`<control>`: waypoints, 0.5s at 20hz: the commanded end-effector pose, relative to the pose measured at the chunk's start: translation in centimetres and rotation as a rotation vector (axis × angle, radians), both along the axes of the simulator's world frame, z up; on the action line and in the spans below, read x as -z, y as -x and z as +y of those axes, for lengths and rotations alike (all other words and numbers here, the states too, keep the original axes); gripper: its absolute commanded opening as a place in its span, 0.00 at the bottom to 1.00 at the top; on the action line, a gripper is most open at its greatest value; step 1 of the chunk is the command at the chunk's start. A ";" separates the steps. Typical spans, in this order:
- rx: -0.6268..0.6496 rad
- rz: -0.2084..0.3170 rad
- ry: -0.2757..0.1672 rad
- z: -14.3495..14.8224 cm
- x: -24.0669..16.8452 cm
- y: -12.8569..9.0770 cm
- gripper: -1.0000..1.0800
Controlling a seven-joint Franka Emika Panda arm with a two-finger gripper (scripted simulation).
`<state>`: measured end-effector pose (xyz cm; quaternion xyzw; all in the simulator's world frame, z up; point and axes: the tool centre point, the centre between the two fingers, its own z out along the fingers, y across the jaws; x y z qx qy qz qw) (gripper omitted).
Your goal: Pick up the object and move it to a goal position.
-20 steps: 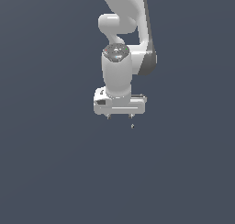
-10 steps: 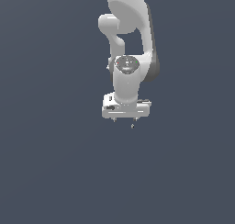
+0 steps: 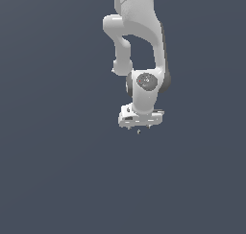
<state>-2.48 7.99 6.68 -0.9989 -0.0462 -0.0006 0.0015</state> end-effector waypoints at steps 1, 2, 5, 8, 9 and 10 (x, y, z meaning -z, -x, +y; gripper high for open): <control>-0.008 0.001 0.003 0.4 0.6 0.3 0.96; -0.009 0.001 0.003 0.5 0.8 0.4 0.96; -0.008 0.002 0.002 0.4 0.7 0.3 0.96; -0.008 0.002 0.002 0.4 1.2 0.4 0.96; -0.008 0.002 0.002 0.4 1.5 0.4 0.96; -0.008 0.002 0.002 0.4 1.9 0.4 0.96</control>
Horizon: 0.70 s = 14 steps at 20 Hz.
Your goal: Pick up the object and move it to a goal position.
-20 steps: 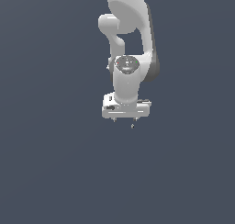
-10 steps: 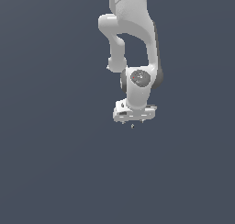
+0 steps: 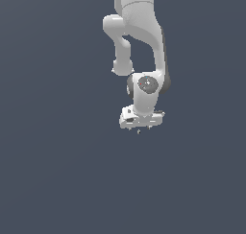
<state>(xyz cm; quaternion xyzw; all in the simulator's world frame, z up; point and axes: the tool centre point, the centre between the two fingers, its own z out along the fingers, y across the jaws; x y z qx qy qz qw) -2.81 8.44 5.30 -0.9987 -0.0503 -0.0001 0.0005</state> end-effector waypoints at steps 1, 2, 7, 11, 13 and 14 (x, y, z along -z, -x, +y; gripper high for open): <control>0.000 0.001 0.000 0.0 0.9 0.1 0.96; -0.001 0.001 0.000 0.0 1.4 0.1 0.96; -0.001 0.000 0.001 0.0 3.7 0.2 0.96; -0.001 0.000 0.001 0.0 4.4 0.1 0.96; -0.001 0.000 0.001 0.1 4.4 0.1 0.00; -0.001 0.000 0.001 0.1 4.4 0.1 0.00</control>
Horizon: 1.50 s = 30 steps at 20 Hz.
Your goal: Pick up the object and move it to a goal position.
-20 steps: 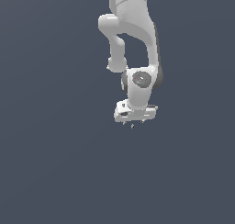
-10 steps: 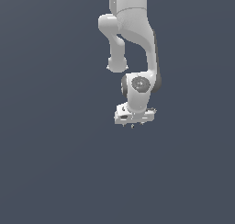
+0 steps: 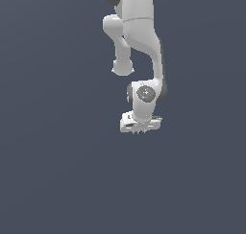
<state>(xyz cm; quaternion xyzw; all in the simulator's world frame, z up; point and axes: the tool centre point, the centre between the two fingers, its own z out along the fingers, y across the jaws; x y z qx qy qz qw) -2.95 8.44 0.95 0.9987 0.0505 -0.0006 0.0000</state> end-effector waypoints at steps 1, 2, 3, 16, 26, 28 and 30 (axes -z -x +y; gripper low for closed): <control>-0.001 -0.001 0.000 0.0 0.1 0.0 0.00; -0.001 -0.001 0.000 0.0 0.1 0.0 0.00; -0.001 -0.001 0.000 0.0 0.1 0.0 0.00; -0.001 -0.001 0.000 -0.4 -1.1 0.2 0.00; -0.001 -0.001 0.000 -2.7 -6.9 1.1 0.00; -0.001 -0.001 0.000 -3.5 -8.7 1.3 0.00; -0.001 -0.001 0.000 -4.3 -10.6 1.6 0.00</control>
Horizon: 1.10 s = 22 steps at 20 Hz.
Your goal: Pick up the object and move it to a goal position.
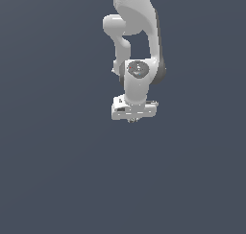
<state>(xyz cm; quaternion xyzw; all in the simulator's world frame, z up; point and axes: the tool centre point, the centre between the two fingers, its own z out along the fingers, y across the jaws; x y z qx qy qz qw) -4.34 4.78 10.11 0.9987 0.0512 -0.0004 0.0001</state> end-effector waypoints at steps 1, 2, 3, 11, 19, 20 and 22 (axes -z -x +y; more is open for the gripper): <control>0.000 -0.001 -0.001 -1.0 -2.5 0.4 0.00; 0.000 -0.001 -0.001 -1.4 -3.6 0.5 0.00; 0.000 -0.001 -0.001 -1.9 -4.6 0.7 0.00; 0.000 -0.001 -0.002 -5.5 -13.8 1.9 0.00; 0.000 -0.001 -0.002 -8.9 -22.3 3.0 0.00; 0.000 -0.001 -0.002 -9.3 -23.3 3.1 0.00; 0.000 -0.001 -0.002 -10.1 -25.1 3.2 0.00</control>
